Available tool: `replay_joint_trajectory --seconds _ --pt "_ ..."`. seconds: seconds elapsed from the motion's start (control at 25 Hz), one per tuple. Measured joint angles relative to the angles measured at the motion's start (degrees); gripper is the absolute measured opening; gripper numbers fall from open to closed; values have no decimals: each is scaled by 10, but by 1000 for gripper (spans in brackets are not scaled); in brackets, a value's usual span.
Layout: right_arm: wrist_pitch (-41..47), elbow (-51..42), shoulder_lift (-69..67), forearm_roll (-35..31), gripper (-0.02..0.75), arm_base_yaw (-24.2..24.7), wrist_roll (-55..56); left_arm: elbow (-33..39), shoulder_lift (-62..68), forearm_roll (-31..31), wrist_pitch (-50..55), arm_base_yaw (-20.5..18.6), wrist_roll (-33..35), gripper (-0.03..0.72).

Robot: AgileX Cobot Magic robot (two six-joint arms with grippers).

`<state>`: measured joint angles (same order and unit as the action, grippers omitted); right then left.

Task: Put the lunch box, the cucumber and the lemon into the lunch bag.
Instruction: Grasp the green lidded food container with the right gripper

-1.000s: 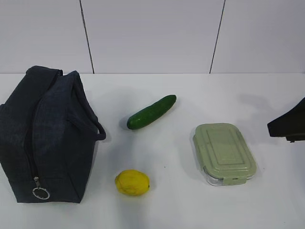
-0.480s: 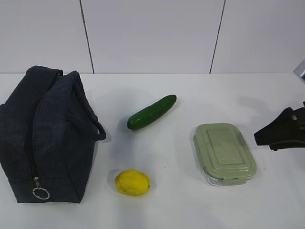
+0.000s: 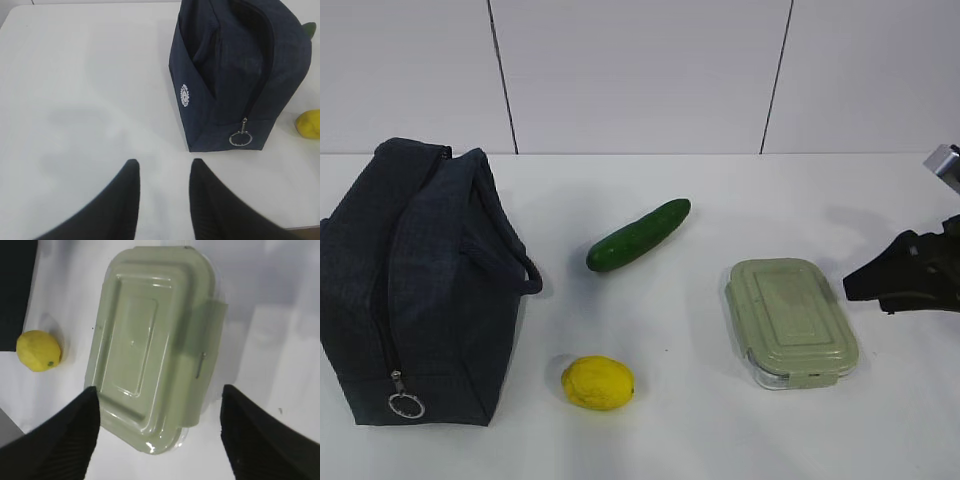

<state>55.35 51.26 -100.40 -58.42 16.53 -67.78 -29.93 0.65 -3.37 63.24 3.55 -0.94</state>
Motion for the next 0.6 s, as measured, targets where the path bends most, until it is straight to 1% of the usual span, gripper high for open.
replay_joint_trajectory --seconds 0.2,0.44,0.6 --pt "-1 5 -23 -31 623 0 0 0 0 0 0 0 0 242" --pt "0 32 -81 -37 631 0 0 0 0 0 0 0 0 242" --pt "0 41 -99 -59 631 0 0 0 0 0 0 0 0 242"
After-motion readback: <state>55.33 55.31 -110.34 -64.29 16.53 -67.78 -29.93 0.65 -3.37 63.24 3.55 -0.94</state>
